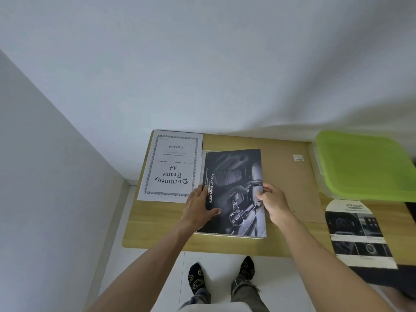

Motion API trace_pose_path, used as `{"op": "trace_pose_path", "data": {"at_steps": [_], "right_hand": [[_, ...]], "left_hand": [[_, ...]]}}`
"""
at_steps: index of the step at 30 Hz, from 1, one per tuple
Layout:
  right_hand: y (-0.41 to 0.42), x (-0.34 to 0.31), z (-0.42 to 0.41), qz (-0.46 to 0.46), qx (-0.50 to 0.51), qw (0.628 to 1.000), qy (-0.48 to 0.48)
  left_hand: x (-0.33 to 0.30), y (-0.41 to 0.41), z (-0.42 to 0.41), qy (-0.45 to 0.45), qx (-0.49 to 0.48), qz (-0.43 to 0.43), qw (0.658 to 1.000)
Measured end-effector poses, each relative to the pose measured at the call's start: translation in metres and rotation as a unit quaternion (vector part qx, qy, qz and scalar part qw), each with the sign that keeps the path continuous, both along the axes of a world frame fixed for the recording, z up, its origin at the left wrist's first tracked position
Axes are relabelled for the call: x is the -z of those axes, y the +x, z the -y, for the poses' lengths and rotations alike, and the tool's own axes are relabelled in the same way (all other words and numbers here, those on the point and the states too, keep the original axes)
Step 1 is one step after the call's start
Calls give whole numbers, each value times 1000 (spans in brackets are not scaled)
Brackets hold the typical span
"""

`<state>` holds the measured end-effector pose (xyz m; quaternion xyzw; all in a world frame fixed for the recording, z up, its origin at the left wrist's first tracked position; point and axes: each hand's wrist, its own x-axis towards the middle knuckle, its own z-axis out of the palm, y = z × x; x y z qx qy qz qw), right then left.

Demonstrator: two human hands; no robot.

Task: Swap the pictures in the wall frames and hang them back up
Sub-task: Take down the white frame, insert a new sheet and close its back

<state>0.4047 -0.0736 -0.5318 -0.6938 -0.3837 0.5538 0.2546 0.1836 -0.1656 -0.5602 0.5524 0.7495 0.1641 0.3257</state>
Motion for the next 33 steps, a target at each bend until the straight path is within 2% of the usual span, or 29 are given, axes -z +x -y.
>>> {"op": "trace_pose_path", "data": {"at_steps": [4,7,12,14,16,18,20,22,24,26,33], "right_hand": [[18,-7,1,-130,65,988,-44],[31,-11,6,-204,122,970,-47],[46,-10,19,-267,114,955,-57],[53,-9,24,-286,109,949,-72],[62,-10,29,-303,106,943,-84],[74,-11,33,-318,99,939,-90],[89,-7,36,-336,94,932,-98],[105,-2,38,-345,84,929,-108],[121,-2,40,-348,64,928,-119],[139,-3,43,-349,36,927,-129],[201,-2,37,-346,43,925,-150]], "left_hand": [[-6,5,5,38,-51,55,996],[-18,19,10,41,-140,83,986],[-33,56,17,-8,-286,124,950],[-41,68,22,-37,-377,193,905],[-50,81,26,-38,-481,295,825],[-58,98,30,-2,-530,367,765],[-61,120,37,36,-546,407,731],[-62,143,45,54,-533,407,740],[-61,161,51,66,-490,384,780],[-61,173,57,76,-464,364,804],[-70,171,77,69,-427,380,817]]}}
